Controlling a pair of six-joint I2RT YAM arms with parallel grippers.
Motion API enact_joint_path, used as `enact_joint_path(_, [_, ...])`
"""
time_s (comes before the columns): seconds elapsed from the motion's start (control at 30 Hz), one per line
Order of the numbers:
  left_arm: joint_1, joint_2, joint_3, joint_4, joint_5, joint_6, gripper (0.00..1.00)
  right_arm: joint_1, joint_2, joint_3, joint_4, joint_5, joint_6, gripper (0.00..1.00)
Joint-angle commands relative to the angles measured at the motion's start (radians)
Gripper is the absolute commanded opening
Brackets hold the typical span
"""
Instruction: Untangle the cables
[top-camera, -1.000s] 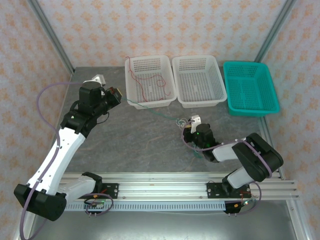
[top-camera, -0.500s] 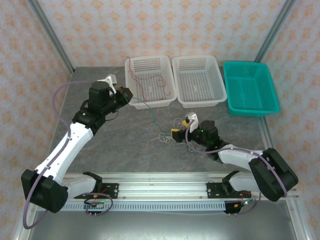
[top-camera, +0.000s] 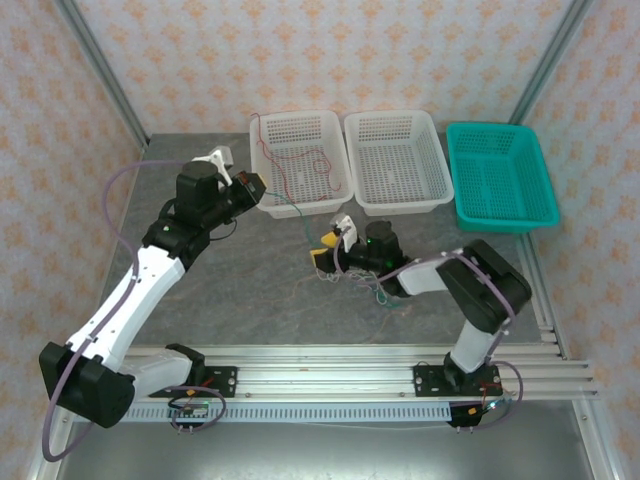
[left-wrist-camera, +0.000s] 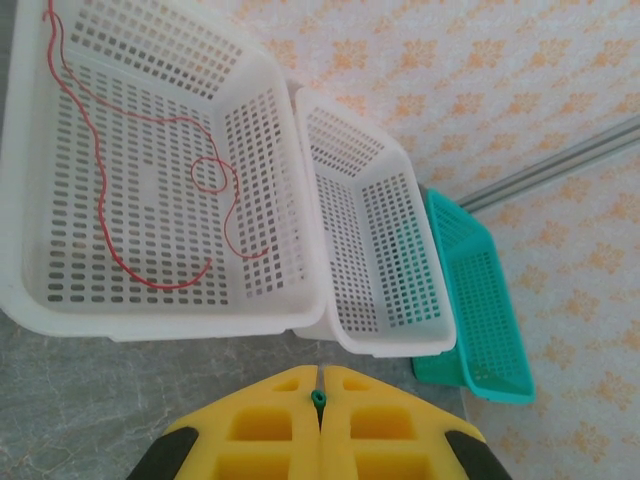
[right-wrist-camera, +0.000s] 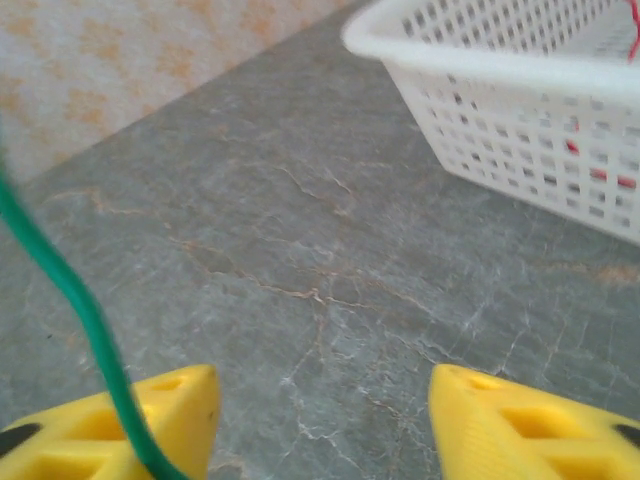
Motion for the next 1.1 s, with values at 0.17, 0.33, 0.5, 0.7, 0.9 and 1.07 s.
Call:
enact_joint_path(0.17, [0.005, -0.056, 0.092, -0.101, -0.089, 0.02, 0.0, 0.003, 0.106, 0.019, 0.011, 0.176, 0.048, 0.14])
enact_joint_path(0.33, [0.073, -0.072, 0.17, -0.201, -0.153, 0.025, 0.0, -0.006, 0.094, -0.017, -0.076, 0.214, 0.106, 0.13])
enact_joint_path(0.5, [0.151, -0.103, 0.212, -0.237, -0.173, 0.056, 0.0, -0.028, 0.082, -0.048, -0.176, 0.255, 0.17, 0.25])
enact_joint_path(0.7, [0.201, -0.118, 0.218, -0.242, -0.152, 0.055, 0.0, -0.04, 0.082, -0.099, -0.137, 0.253, 0.21, 0.18])
enact_joint_path(0.9, [0.218, -0.125, 0.208, -0.248, -0.138, 0.061, 0.0, -0.05, 0.061, -0.118, -0.149, 0.263, 0.216, 0.03])
enact_joint_path(1.07, [0.297, -0.137, 0.236, -0.304, -0.2, 0.119, 0.0, -0.071, 0.032, -0.163, -0.138, 0.336, 0.253, 0.0])
